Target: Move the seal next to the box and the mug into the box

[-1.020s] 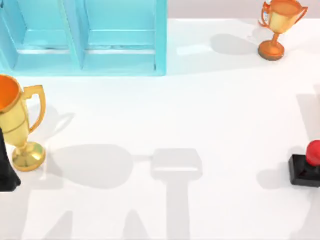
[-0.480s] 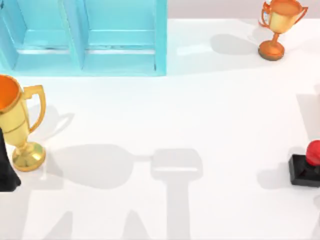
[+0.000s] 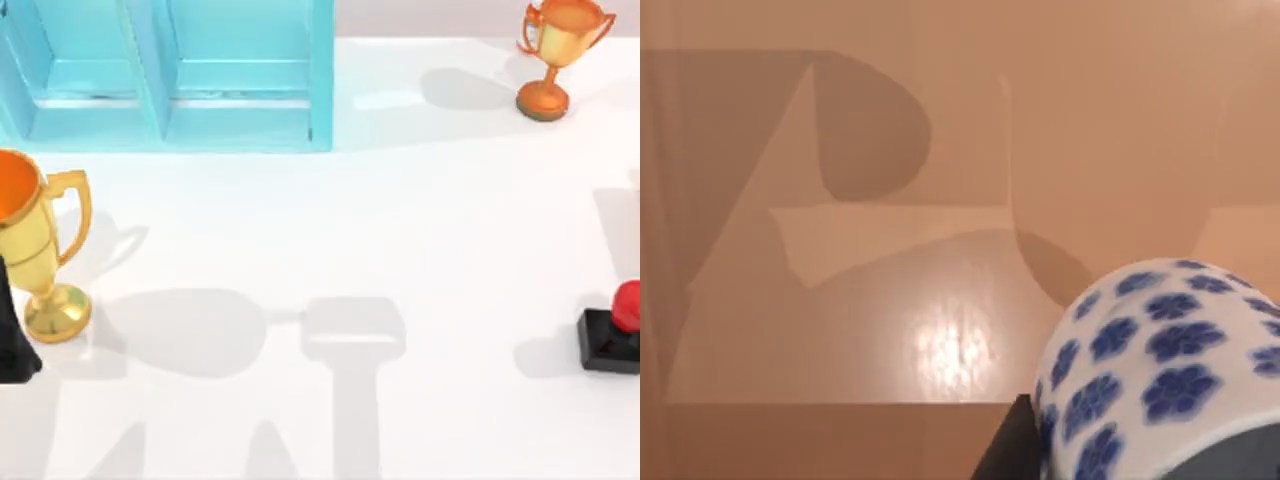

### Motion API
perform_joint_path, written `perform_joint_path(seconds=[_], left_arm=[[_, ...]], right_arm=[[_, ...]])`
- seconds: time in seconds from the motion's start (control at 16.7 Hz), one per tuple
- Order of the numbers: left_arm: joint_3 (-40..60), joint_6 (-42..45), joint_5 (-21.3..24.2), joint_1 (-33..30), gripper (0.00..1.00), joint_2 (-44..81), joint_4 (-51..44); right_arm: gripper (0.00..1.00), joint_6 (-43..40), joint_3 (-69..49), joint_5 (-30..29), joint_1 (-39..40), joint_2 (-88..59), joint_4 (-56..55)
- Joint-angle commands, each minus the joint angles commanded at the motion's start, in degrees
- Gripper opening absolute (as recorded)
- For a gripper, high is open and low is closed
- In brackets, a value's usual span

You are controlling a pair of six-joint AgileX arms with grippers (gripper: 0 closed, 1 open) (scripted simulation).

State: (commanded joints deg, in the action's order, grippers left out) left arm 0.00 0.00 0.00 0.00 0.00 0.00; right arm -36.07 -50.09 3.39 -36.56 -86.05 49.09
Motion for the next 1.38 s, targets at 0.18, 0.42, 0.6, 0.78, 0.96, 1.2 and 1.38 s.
perform_joint_path(seconds=[0.18,0.42,0.6,0.78,0.96,1.2,1.38], left_arm=[[0.0,0.0,0.0,0.0,1.00,0.0,0.0],[0.0,0.0,0.0,0.0,1.00,0.0,0.0],[0.0,0.0,0.0,0.0,1.00,0.0,0.0],[0.0,0.0,0.0,0.0,1.00,0.0,0.0],[0.0,0.0,0.0,0.0,1.00,0.0,0.0],[0.0,0.0,0.0,0.0,1.00,0.0,0.0],[0.0,0.0,0.0,0.0,1.00,0.0,0.0]], right_arm=[[0.00,0.0,0.5,0.0,0.0,-0.4,-0.6],[0.23,0.0,0.5,0.0,0.0,-0.4,-0.6],[0.45,0.0,0.5,0.0,0.0,-0.4,-0.6],[0.68,0.0,0.5,0.0,0.0,-0.4,-0.6],[0.90,0.0,0.5,0.0,0.0,-0.4,-0.6],[1.00,0.0,0.5,0.0,0.0,-0.4,-0.6],[1.00,0.0,0.5,0.0,0.0,-0.4,-0.6]])
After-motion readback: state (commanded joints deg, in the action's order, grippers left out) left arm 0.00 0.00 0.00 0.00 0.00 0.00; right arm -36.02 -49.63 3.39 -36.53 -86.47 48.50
